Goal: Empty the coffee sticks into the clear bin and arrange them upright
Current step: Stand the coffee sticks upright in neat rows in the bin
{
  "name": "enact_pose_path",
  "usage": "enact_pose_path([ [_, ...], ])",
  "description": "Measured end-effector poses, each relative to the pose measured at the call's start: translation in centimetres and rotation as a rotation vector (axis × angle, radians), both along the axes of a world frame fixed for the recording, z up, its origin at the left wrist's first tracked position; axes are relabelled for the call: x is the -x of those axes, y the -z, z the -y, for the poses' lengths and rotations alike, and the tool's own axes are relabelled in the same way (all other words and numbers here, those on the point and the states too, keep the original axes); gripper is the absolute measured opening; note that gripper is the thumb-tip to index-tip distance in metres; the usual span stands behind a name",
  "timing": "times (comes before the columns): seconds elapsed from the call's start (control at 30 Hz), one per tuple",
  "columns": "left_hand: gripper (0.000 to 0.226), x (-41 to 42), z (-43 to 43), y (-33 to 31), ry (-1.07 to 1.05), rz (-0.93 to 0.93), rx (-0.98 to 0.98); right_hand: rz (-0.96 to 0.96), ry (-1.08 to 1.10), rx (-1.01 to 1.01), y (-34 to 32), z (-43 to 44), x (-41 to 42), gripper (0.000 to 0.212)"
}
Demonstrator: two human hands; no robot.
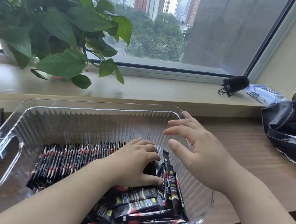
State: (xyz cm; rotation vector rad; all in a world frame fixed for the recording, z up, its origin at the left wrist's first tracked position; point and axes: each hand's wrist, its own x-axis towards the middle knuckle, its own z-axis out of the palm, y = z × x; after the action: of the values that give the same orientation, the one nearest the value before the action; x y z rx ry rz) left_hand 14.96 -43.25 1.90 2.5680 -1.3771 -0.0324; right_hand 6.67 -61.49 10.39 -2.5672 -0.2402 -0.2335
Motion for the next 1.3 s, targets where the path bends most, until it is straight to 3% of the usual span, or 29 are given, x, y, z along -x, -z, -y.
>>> enact_pose_path([
  [0.1,0.079,-0.1,0.0,-0.2,0.003,-0.009,0.031,0.009,0.000,-0.013,0.1,0.0,-0.1,0.023],
  [0.3,0.058,-0.8,-0.1,-0.2,0.023,0.097,0.008,0.010,0.000,-0.037,0.0,0.0,-0.1,0.022],
  [0.53,0.057,-0.3,0.4,-0.4,0.008,0.141,-0.090,-0.004,0.007,-0.059,0.0,0.0,0.0,0.021],
  [0.77,0.069,0.4,-0.3,-1.8,-0.016,0.098,0.005,-0.010,0.025,-0.081,0.0,-0.1,-0.1,0.022],
  [0.9,0.099,2.1,-0.3,-3.0,-0.081,-0.012,0.087,-0.012,0.023,-0.079,0.0,0.0,-0.1,0.023],
  [1.03,0.120,4.3,0.4,-2.2,-0.047,-0.020,-0.002,-0.008,0.010,-0.085,0.1,-0.2,-0.3,0.021],
  [1.2,0.121,4.0,1.8,-0.9,-0.098,-0.020,-0.008,-0.008,0.011,-0.093,0.2,-0.1,-0.3,0.022],
  [1.3,0.135,3.8,1.8,-0.9,-0.169,0.016,-0.008,-0.007,0.009,-0.079,0.1,-0.2,-0.3,0.022],
])
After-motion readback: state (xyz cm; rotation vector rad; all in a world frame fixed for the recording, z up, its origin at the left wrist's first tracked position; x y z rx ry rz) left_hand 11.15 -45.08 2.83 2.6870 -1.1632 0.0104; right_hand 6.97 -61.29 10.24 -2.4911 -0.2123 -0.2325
